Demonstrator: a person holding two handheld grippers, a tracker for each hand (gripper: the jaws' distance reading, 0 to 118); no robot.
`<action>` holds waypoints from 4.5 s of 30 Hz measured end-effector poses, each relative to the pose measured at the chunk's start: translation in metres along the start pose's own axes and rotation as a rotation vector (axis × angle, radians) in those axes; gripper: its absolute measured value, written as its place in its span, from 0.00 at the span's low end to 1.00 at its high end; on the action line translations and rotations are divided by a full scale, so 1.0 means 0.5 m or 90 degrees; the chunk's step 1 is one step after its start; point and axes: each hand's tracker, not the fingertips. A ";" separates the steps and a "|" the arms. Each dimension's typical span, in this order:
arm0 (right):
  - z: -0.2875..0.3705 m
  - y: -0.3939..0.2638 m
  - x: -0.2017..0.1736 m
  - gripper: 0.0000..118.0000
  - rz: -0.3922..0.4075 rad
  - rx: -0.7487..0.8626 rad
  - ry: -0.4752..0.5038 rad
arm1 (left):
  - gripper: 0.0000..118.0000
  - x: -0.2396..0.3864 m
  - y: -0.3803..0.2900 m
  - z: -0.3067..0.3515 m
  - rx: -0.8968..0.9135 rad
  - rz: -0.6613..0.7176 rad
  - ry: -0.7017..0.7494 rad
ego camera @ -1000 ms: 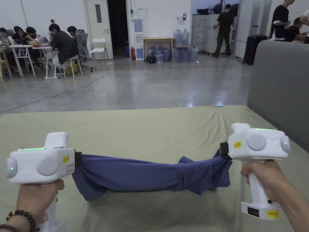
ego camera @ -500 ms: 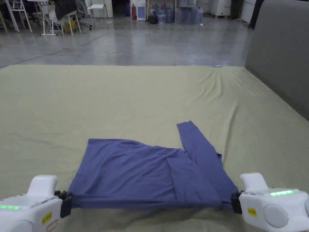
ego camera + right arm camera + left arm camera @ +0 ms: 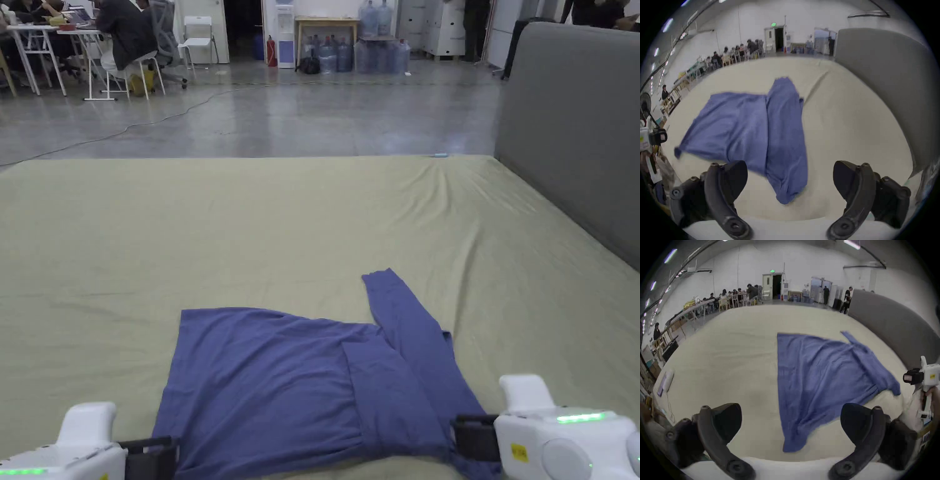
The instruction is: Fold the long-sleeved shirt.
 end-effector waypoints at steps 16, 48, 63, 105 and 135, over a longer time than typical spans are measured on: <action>-0.008 -0.018 0.010 0.00 -0.028 -0.051 -0.004 | 0.00 0.048 0.029 0.008 -0.007 -0.004 -0.005; -0.075 0.023 0.043 0.00 -0.074 -0.104 -0.023 | 0.00 0.061 0.371 -0.561 -0.139 -0.036 0.091; -0.150 -0.033 -0.003 0.00 -0.066 -0.129 -0.061 | 0.00 0.033 0.430 -0.365 -0.047 -0.036 0.047; 0.048 1.140 0.092 0.00 0.000 0.310 -0.033 | 0.00 -0.022 1.070 -0.042 0.339 0.090 0.084; -0.104 0.187 0.145 0.00 0.044 -0.069 0.034 | 0.00 -0.064 0.124 -0.029 -0.008 -0.018 0.014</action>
